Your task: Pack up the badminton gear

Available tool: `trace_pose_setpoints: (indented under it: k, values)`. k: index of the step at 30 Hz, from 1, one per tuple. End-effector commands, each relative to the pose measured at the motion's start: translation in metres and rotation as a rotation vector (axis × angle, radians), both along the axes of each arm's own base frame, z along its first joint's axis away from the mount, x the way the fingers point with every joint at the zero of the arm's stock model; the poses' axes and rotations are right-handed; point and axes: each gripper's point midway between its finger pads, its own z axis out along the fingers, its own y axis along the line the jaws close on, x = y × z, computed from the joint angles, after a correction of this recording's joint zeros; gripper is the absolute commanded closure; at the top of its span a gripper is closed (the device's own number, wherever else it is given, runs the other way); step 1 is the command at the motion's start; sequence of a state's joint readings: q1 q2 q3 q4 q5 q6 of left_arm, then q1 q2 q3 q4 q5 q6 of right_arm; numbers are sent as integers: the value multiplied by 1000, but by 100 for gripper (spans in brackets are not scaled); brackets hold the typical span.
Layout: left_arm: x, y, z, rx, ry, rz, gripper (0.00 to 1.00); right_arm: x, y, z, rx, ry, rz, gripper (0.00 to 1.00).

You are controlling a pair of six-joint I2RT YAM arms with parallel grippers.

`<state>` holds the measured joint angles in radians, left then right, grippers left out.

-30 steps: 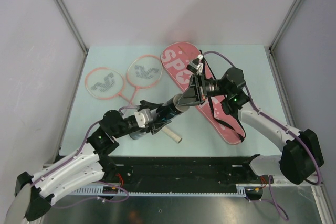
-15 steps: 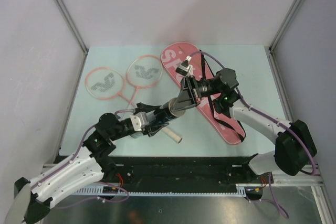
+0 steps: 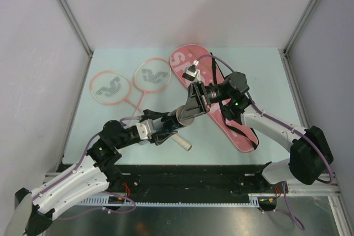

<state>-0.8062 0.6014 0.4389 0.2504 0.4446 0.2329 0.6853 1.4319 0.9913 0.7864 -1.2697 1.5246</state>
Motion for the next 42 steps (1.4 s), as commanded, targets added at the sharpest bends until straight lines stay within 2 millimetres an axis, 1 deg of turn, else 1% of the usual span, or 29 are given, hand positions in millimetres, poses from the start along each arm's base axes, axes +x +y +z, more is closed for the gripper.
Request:
trace_pose_setpoints:
  k: [1, 4, 7, 10, 11, 13, 14, 16, 17, 19, 20, 22, 23, 24, 25, 26, 27, 28, 29, 32, 33, 34, 35, 36, 37, 39, 40, 41, 42]
  values:
    - [-60, -6, 121, -342, -284, -252, 99, 11, 51, -160, -433, 334, -125, 100]
    - [-59, -8, 120, -346, -267, -256, 100, 26, 51, -175, -460, 274, -222, 100]
    - [-57, -6, 123, -362, -257, -241, 100, 39, 42, -185, -487, 184, -302, 99]
    - [-48, -5, 123, -375, -240, -193, 100, 48, 33, -169, -452, 91, -363, 94]
    - [-48, -4, 124, -379, -234, -189, 100, 52, 30, -157, -430, 51, -404, 92]
    - [-42, -5, 125, -385, -218, -167, 100, 56, 28, -150, -413, 5, -437, 86]
    - [-42, -6, 124, -385, -207, -169, 100, 54, 27, -143, -391, -3, -429, 80]
    - [-36, -6, 125, -390, -196, -143, 100, 54, 24, -124, -329, -22, -416, 75]
    - [-33, -6, 125, -391, -192, -128, 100, 53, 22, -112, -296, -43, -416, 67]
    - [-27, -5, 122, -392, -181, -96, 99, 54, 14, -76, -227, -126, -431, 59]
    - [-19, -2, 122, -404, -166, -49, 100, 54, 10, -66, -217, -151, -440, 51]
    - [-9, 0, 119, -409, -145, 1, 100, 47, -6, -35, -162, -220, -446, 44]
    - [0, 2, 118, -414, -127, 52, 100, 51, -16, -21, -127, -275, -471, 38]
    - [5, 4, 118, -417, -116, 79, 100, 45, -29, -4, -87, -321, -490, 35]
    - [11, 4, 116, -420, -93, 103, 100, 42, -39, 6, -60, -359, -501, 32]
    - [17, 7, 117, -426, -72, 142, 100, 51, -52, 11, -49, -415, -549, 27]
    - [21, 8, 117, -432, -56, 163, 100, 43, -64, 23, -23, -464, -568, 24]
    - [25, 9, 117, -440, -26, 180, 100, 37, -71, 27, -5, -505, -563, 22]
    - [28, 11, 120, -443, -16, 198, 100, 42, -81, 31, 1, -543, -596, 17]
    - [27, 13, 129, -464, 7, 202, 99, 40, -95, 32, -11, -635, -645, 13]
    - [30, 14, 131, -477, 32, 215, 99, 43, -97, 20, -48, -705, -653, 12]
    - [33, 17, 139, -515, 97, 233, 100, 62, -100, 6, -141, -774, -759, 12]
    - [36, 19, 144, -532, 126, 252, 100, 62, -98, 2, -155, -807, -763, 12]
    - [42, 20, 150, -546, 169, 283, 99, 63, -94, -1, -163, -835, -762, 12]
    - [51, 26, 153, -600, 258, 336, 99, 59, -81, -2, -156, -871, -750, 12]
    - [59, 26, 162, -629, 353, 369, 99, 60, -64, -9, -146, -940, -736, 12]
    - [58, 25, 169, -670, 409, 354, 99, 62, -55, -6, -123, -981, -754, 12]
    - [57, 24, 175, -684, 424, 344, 99, 51, -42, -11, -106, -1031, -709, 13]
    - [54, 27, 190, -717, 431, 327, 97, 51, -34, -13, -103, -1057, -711, 13]
